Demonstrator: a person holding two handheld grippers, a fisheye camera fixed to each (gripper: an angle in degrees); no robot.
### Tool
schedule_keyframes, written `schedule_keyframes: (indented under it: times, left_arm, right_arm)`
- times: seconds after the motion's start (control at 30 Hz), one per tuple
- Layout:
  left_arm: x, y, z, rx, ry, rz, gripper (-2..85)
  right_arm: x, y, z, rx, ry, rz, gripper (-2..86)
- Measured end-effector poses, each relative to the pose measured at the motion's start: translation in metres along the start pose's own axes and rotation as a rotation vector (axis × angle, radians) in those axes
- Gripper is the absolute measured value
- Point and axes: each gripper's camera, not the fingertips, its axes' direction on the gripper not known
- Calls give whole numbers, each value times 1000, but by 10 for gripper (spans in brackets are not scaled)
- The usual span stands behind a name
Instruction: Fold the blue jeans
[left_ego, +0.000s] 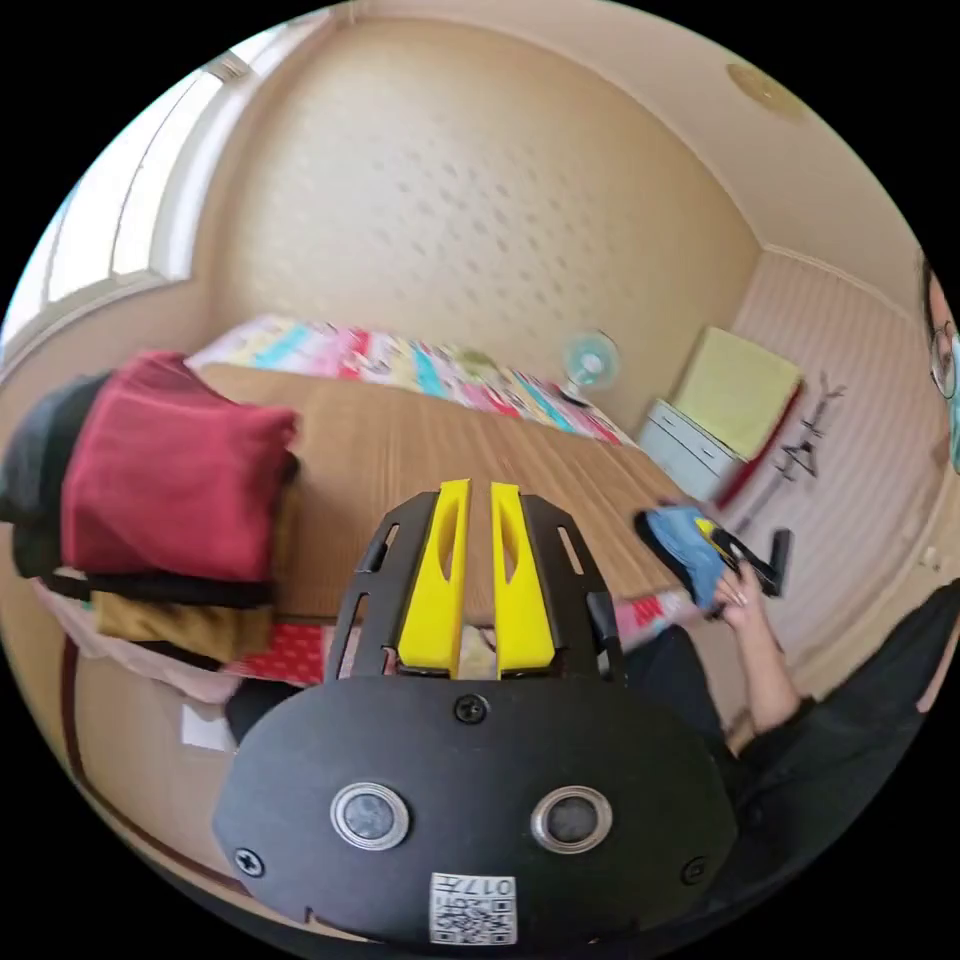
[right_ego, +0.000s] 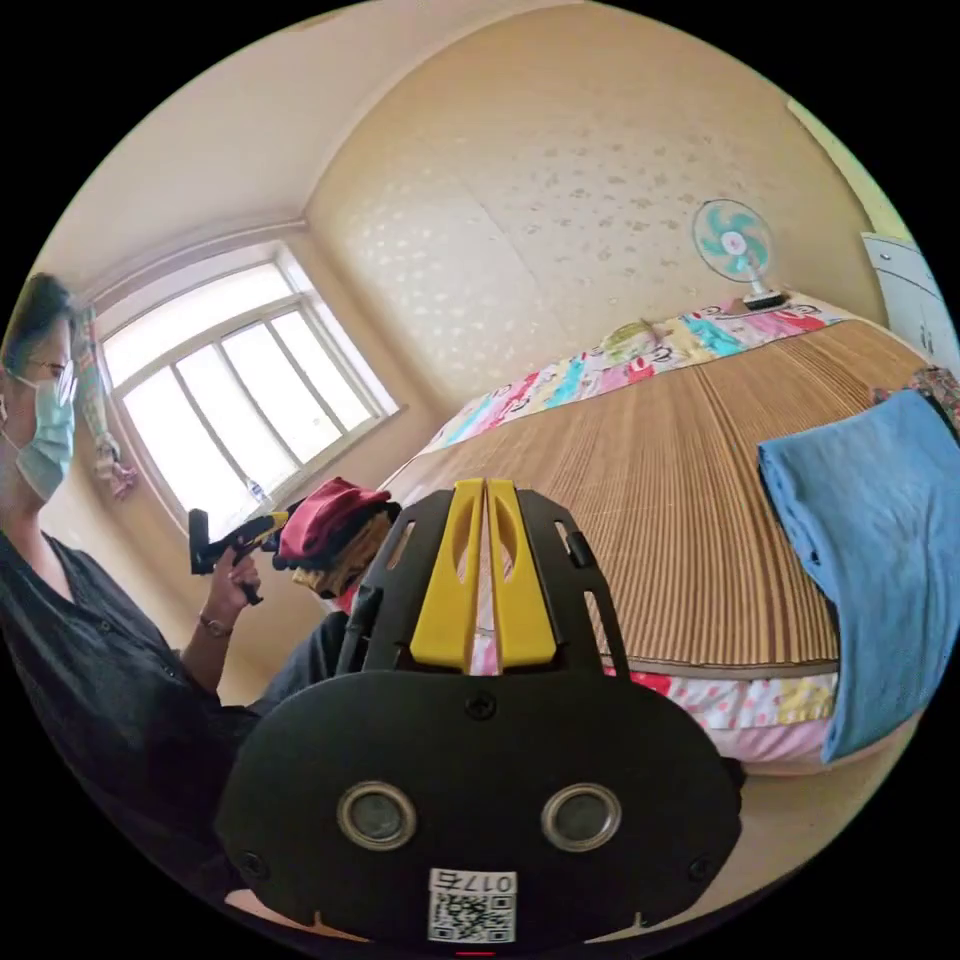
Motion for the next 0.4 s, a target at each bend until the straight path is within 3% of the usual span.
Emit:
schedule_keyframes:
  times: [0.1, 0.2, 0.27, 0.4]
  left_arm:
    - [-58, -16, -33, 104, -221, -103, 68]
    - [-114, -28, -23, -4, -356, -199, 100]
    - [-141, -25, -11, -77, -368, -289, 116]
    - [-142, 7, -24, 46, -201, -382, 116]
  right_arm:
    - [-1, 16, 17, 43, -253, -5, 5]
    - [-5, 25, 42, -67, -448, -12, 4]
    - [-13, 30, 46, -130, -395, -45, 4]
    - [-13, 40, 41, -191, -336, -30, 4]
